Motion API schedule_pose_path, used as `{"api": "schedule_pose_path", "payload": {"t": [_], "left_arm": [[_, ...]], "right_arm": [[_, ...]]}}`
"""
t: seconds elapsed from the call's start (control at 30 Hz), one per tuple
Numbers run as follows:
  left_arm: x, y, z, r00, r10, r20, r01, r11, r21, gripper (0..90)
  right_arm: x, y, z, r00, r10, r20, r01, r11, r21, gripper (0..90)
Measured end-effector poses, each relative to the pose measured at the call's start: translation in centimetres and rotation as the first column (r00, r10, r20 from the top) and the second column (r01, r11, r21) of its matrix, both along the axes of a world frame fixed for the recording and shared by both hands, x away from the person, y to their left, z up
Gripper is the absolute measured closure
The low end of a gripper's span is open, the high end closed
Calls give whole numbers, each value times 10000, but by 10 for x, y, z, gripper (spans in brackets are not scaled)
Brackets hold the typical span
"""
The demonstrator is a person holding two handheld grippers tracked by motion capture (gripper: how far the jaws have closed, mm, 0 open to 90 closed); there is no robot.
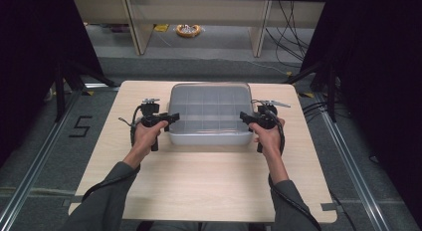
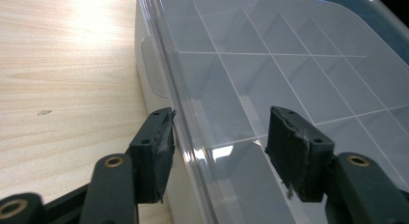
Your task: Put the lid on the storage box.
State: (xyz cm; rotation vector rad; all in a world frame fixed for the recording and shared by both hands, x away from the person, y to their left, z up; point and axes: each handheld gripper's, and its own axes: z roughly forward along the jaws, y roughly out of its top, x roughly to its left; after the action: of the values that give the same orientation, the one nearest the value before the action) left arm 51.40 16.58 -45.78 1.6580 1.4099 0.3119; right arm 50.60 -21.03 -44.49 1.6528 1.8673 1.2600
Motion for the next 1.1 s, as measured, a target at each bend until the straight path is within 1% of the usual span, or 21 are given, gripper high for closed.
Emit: {"api": "schedule_pose_path", "payload": {"t": [0.03, 0.07, 0.17, 0.27, 0.33, 0.37, 0.4, 0.43, 0.47, 0.5, 0.53, 0.57, 0.6, 0.77, 0.8, 0.83, 0.9, 0.93, 1.03, 1.07, 1.1], "left_arm": [[0, 0, 0, 10000, 4, -13, -4, 10000, 14, 439], [0, 1, 1, 10000, -32, -46, 32, 10000, 11, 444], [0, 1, 0, 9999, 97, -39, -98, 9997, -223, 448], [0, 3, -1, 9999, -67, -92, 66, 9999, -128, 450], [0, 3, -1, 9999, 3, -116, -8, 9991, -416, 452], [0, 3, -2, 9998, -33, -173, 27, 9993, -366, 454], [0, 4, -2, 9998, -52, -188, 46, 9996, -287, 458], [0, 4, -2, 9997, -114, -229, 108, 9996, -253, 457], [-1, 4, -2, 9997, -107, -205, 102, 9997, -234, 458], [-1, 4, -2, 9997, -94, -216, 88, 9996, -264, 458], [-1, 4, -2, 9997, -13, -236, 7, 9996, -293, 458], [-1, 4, -2, 9997, -45, -258, 38, 9996, -278, 458], [-1, 4, -2, 9997, -98, -230, 93, 9997, -235, 458], [-1, 3, -1, 9997, -119, -210, 118, 9999, -65, 446], [-1, 2, -1, 9997, -85, -228, 82, 9999, -98, 445], [-1, 3, 1, 9998, -26, -201, 25, 10000, -83, 438], [-4, 5, 4, 9999, -7, -100, 4, 9997, -234, 425], [-5, 5, 5, 10000, 82, -20, -82, 9993, -363, 418], [-10, 9, 10, 10000, -20, 6, 20, 9993, -382, 384], [-13, 10, 11, 10000, -69, 70, 72, 9991, -426, 374], [-16, 11, 13, 9998, -97, 176, 105, 9990, -441, 367]], "right_arm": [[-1, 1, 0, 10000, -76, -43, 77, 9999, 121, 406], [0, 0, 0, 10000, 26, -12, -26, 10000, 29, 406], [-1, 1, 2, 9998, 22, -222, -19, 9999, 120, 405], [-1, 1, 4, 9992, 35, -400, -27, 9998, 204, 403], [-2, 0, 5, 9989, 93, -449, -86, 9998, 154, 405], [-2, -1, 5, 9989, 8, -479, 1, 9999, 168, 415], [-2, -5, 5, 9995, 105, -296, -117, 9991, -413, 414], [-3, -5, 5, 9995, 73, -293, -86, 9990, -430, 414], [-4, -5, 5, 9983, -120, -572, 109, 9998, -180, 414], [-2, -11, 1, 9991, 165, -390, -178, 9993, -322, 414], [-2, -11, -1, 9988, 122, -475, -124, 9999, -32, 414], [-2, -14, -2, 9988, 114, -468, -127, 9996, -266, 414], [-3, -16, -2, 9985, 15, -555, -27, 9998, -221, 414], [-9, -20, -3, 9982, -76, -587, 104, 9988, 477, 414], [-9, -23, -2, 9992, 146, -363, -134, 9994, 331, 414], [-11, -24, -1, 9994, 139, -309, -129, 9994, 319, 411], [-16, -24, 4, 9994, 267, -214, -254, 9980, 586, 400], [-18, -25, 5, 9997, 250, -9, -249, 9988, 416, 398], [-29, -27, 11, 9989, 433, 174, -446, 9961, 765, 387], [-35, -24, 14, 9994, 354, -67, -345, 9939, 1052, 383], [-37, -25, 13, 9988, 439, 198, -455, 9949, 902, 375]]}}
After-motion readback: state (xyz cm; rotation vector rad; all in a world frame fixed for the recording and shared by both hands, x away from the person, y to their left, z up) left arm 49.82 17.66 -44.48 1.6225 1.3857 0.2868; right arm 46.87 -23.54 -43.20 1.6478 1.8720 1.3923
